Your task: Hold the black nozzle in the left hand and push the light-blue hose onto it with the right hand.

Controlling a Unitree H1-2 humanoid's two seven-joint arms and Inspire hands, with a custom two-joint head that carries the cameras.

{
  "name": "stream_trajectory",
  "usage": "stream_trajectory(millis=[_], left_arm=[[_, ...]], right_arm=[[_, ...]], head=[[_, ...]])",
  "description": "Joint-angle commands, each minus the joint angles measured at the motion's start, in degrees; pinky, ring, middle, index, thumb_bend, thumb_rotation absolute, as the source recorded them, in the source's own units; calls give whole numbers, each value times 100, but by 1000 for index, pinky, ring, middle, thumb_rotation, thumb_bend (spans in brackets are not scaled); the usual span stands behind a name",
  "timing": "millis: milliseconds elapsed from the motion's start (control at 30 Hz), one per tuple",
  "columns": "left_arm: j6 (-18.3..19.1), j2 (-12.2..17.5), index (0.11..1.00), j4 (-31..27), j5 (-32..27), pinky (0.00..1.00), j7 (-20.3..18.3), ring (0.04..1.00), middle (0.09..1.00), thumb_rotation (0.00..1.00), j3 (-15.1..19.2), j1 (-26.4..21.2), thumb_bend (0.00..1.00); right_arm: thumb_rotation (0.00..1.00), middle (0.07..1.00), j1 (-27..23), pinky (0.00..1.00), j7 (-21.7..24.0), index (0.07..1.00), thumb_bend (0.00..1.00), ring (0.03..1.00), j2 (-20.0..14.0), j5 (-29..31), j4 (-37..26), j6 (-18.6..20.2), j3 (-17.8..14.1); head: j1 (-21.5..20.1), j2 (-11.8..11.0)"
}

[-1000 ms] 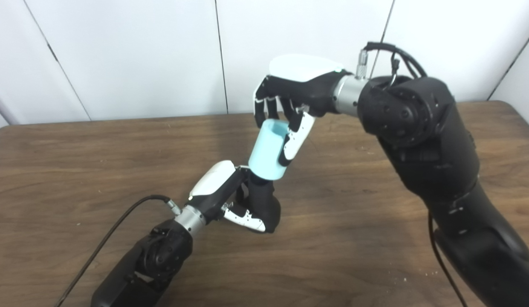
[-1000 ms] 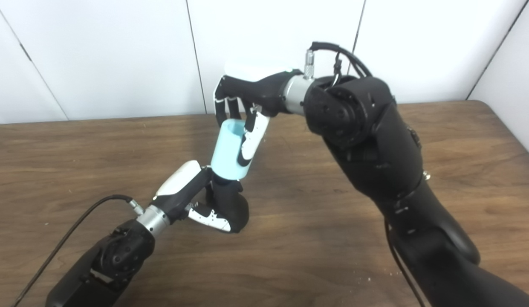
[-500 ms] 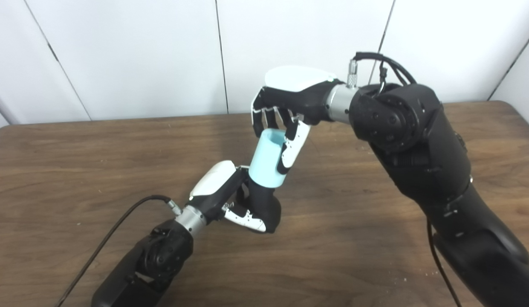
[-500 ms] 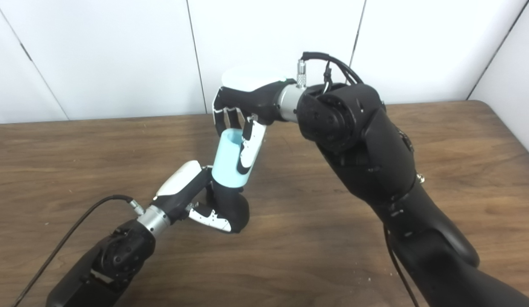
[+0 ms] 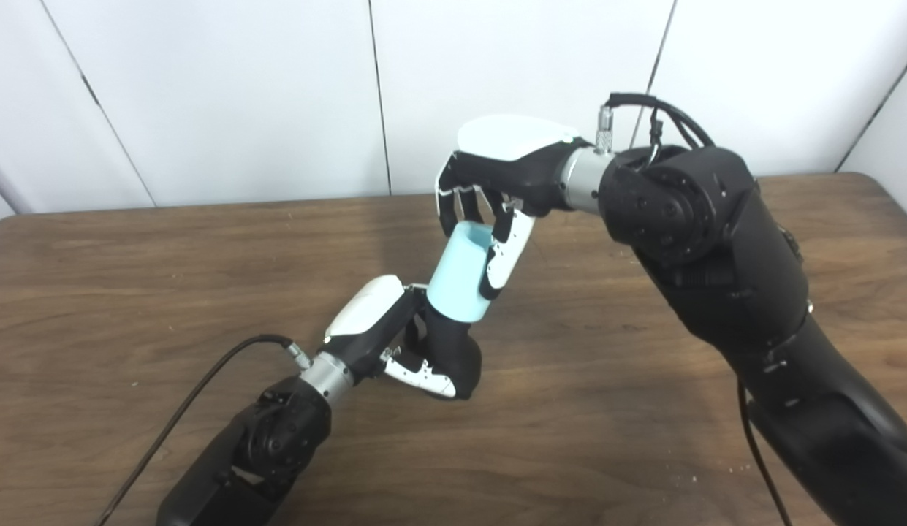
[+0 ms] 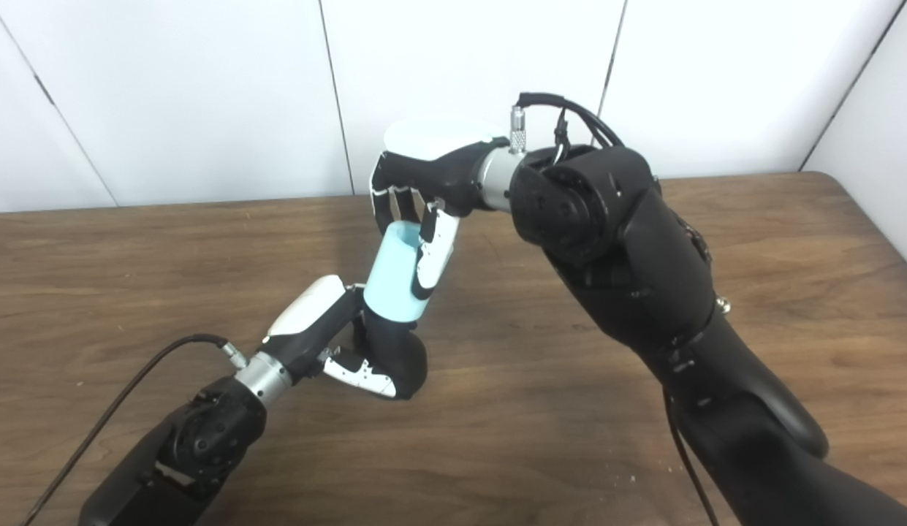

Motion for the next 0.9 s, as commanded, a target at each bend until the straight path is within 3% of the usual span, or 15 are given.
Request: stream_trajectory(millis=[0,200,333,467,567,700,800,867], left_arm=[[611,191,474,412,446,274,-794,331,378,88,-401,510,515],[603,186,474,435,459,284,-786,331,378,88,-405,496,515],[607,184,474,427,427,272,-795,331,378,88,-389,492,515],[607,172,474,444,415,257,-793,319,374,88,-387,494,515],[620,173,473,420,421,263,-802,318,373,88,-389,496,515],[593,169,474,450,447,264,-792,318,372,88,-392,494,515],[576,175,474,475,461,267,-799,320,372,88,-404,489,515],[584,176,474,474,459,270,-803,322,372,88,-402,488,515]], right_arm=[[0,402,-242,157,-20,511,524,260,2,-9,0,-1,29],[0,412,-262,176,-1,513,525,278,46,60,27,20,-19],[0,394,-229,132,129,506,523,233,207,85,-39,38,-166],[0,467,-178,91,151,482,531,192,397,258,-35,38,-389],[0,405,-166,127,27,510,523,233,422,339,-23,37,-419],[0,395,-139,134,-49,512,522,234,476,330,-8,38,-445],[0,455,-110,136,-139,487,529,233,514,369,37,35,-433],[0,409,-121,144,-168,505,524,239,515,416,69,35,-416]], head=[[-4,1],[8,6],[-1,8],[-1,8],[-1,8],[13,-8],[12,-13],[12,-13]])
